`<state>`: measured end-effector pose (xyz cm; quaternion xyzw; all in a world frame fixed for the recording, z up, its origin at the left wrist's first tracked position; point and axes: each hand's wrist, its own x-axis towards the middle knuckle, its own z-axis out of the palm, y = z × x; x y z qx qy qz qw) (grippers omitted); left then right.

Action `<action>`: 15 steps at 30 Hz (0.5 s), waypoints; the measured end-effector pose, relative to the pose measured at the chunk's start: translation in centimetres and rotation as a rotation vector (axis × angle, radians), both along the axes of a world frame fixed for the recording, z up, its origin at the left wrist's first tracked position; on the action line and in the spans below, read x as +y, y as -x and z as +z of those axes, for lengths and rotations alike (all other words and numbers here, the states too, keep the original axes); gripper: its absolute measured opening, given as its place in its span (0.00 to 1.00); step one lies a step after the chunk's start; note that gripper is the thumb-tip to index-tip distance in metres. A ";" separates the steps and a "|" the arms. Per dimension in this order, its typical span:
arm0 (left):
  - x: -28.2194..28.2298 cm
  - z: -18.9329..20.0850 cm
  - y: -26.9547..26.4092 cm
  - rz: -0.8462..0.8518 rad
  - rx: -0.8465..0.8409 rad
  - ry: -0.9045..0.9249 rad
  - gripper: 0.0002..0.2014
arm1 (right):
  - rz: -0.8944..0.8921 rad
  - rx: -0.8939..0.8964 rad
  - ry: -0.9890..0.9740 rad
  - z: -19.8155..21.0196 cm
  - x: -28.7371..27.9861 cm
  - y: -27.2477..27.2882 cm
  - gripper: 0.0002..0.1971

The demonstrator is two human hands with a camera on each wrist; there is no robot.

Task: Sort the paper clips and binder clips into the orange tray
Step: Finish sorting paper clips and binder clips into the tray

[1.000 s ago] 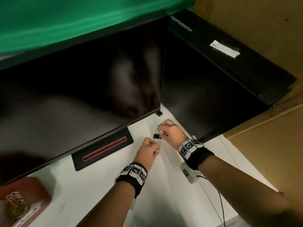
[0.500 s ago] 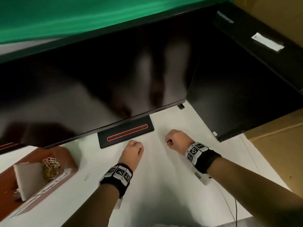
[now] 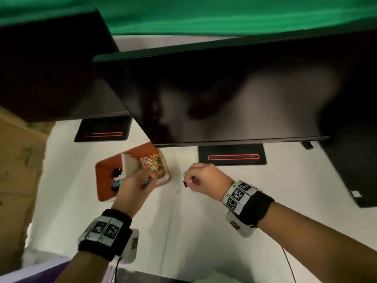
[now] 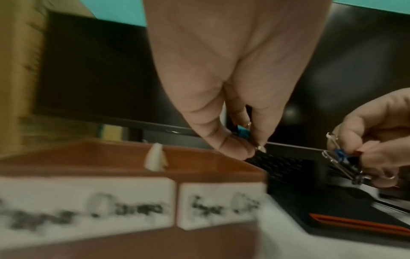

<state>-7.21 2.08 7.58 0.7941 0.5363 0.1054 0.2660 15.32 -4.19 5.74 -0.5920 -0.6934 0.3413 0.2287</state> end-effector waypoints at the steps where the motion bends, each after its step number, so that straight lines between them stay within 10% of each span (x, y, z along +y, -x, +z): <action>1: 0.9 0.5 1.8 0.043 0.011 -0.009 0.04 | 0.029 0.014 -0.029 0.7 1.5 1.9 0.06; 10: 7.3 2.1 11.0 0.252 -0.091 0.233 0.11 | 0.044 0.126 0.044 3.3 11.7 16.9 0.08; 15: 8.8 3.4 15.1 0.301 -0.065 0.051 0.17 | 0.063 0.103 0.136 2.3 12.6 18.9 0.18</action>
